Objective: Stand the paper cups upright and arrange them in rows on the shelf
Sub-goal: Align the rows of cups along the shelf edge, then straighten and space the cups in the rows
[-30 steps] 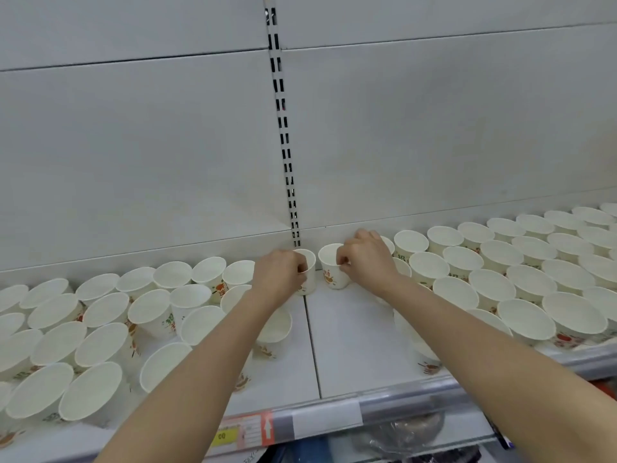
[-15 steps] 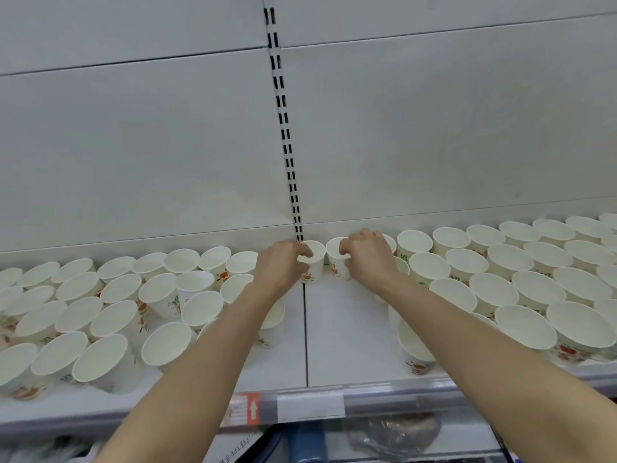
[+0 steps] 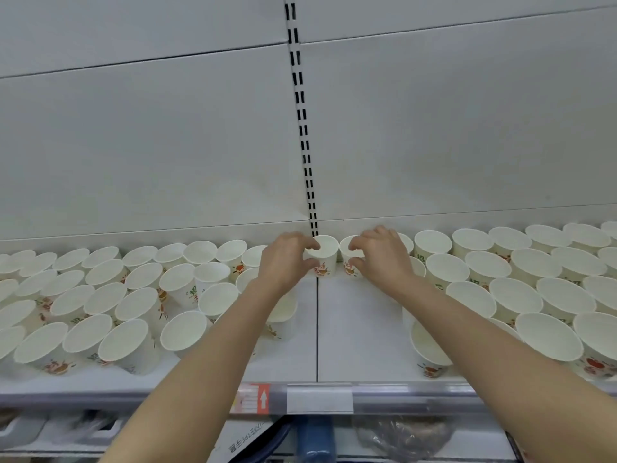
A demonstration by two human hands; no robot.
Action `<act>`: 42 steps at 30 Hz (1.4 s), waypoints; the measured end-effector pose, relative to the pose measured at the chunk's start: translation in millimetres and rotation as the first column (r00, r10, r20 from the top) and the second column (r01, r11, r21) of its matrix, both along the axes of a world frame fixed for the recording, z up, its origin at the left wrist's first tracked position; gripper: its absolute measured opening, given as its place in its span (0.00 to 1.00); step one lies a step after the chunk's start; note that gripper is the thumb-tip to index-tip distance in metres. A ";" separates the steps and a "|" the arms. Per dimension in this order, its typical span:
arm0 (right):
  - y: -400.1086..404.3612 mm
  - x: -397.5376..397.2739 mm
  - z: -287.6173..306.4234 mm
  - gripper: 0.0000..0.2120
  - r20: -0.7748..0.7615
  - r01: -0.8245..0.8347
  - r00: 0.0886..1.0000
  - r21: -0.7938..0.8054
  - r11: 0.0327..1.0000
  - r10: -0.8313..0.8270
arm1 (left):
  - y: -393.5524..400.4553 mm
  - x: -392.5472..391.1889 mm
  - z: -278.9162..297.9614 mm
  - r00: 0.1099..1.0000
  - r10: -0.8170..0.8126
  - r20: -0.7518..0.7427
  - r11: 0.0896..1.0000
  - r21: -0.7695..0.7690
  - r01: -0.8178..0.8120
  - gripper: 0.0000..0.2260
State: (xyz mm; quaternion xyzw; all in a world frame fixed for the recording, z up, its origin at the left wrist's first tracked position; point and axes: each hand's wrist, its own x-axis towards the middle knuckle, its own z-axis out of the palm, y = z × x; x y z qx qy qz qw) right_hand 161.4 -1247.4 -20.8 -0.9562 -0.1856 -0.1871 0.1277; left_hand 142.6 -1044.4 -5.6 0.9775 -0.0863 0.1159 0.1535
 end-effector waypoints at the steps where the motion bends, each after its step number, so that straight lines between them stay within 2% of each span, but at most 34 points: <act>1: 2.0 -6.2 3.2 0.10 0.034 -0.018 0.999 0.028 0.999 0.017 | 7.8 -7.3 4.1 1.000 0.007 0.022 1.000 0.002 -0.007 0.13; 5: 18.9 -40.2 8.9 0.06 0.134 -0.099 0.988 0.196 0.976 0.073 | 50.4 -49.5 9.5 0.992 0.082 0.098 0.997 -0.021 -0.080 0.09; 9: 46.1 -79.2 -4.6 0.10 0.163 -0.191 0.976 0.329 0.925 0.143 | 87.9 -99.5 -2.5 0.983 0.154 0.095 0.987 -0.055 -0.150 0.11; 12: 66.5 -103.0 -24.5 0.13 0.153 -0.239 0.968 0.313 0.919 0.199 | 103.4 -131.0 -10.5 0.985 0.140 0.106 0.989 -0.063 -0.133 0.12; 15: 85.1 -115.0 -39.3 0.17 0.121 -0.219 0.974 0.258 0.941 0.193 | 108.3 -150.9 -22.0 0.990 0.102 0.098 0.995 -0.010 -0.102 0.14; 19: 103.2 -118.9 -48.5 0.15 0.122 -0.199 0.977 0.229 0.953 0.175 | 113.6 -152.0 -31.6 0.994 0.000 0.112 0.999 0.040 -0.005 0.11; 25: 93.2 -129.3 -48.1 0.09 0.197 -0.095 0.979 0.263 0.960 0.043 | 104.3 -148.9 -26.3 0.987 -0.086 0.134 0.996 0.010 0.086 0.07; 28: 60.9 -129.5 -35.5 0.08 0.210 0.031 0.974 0.248 0.968 -0.085 | 80.1 -134.5 -19.4 0.981 -0.163 0.101 0.986 -0.006 0.164 0.06; 30: 38.8 -118.9 -24.8 0.07 0.175 0.122 0.972 0.196 0.973 -0.157 | 57.1 -113.5 -15.7 0.979 -0.192 0.076 0.981 -0.020 0.194 0.05; 33: 15.4 -98.3 -6.6 0.01 0.031 0.183 0.982 0.027 0.983 -0.184 | 20.0 -78.3 -11.0 0.977 -0.197 0.076 0.979 -0.042 0.201 0.05; 35: 5.2 -85.9 1.6 0.03 -0.075 0.176 0.981 -0.073 0.982 -0.181 | 1.3 -60.2 -10.8 0.978 -0.199 0.058 0.980 0.000 0.199 0.05; 39: -7.6 -70.6 9.3 0.08 -0.192 0.156 0.964 -0.156 0.975 -0.185 | -12.8 -41.5 -18.4 0.978 -0.209 -0.003 0.975 0.078 0.209 0.04; 42: -15.4 -67.3 12.0 0.09 -0.241 0.109 0.958 -0.184 0.977 -0.152 | -6.4 -40.9 -24.0 0.971 -0.235 -0.043 0.971 0.035 0.237 0.08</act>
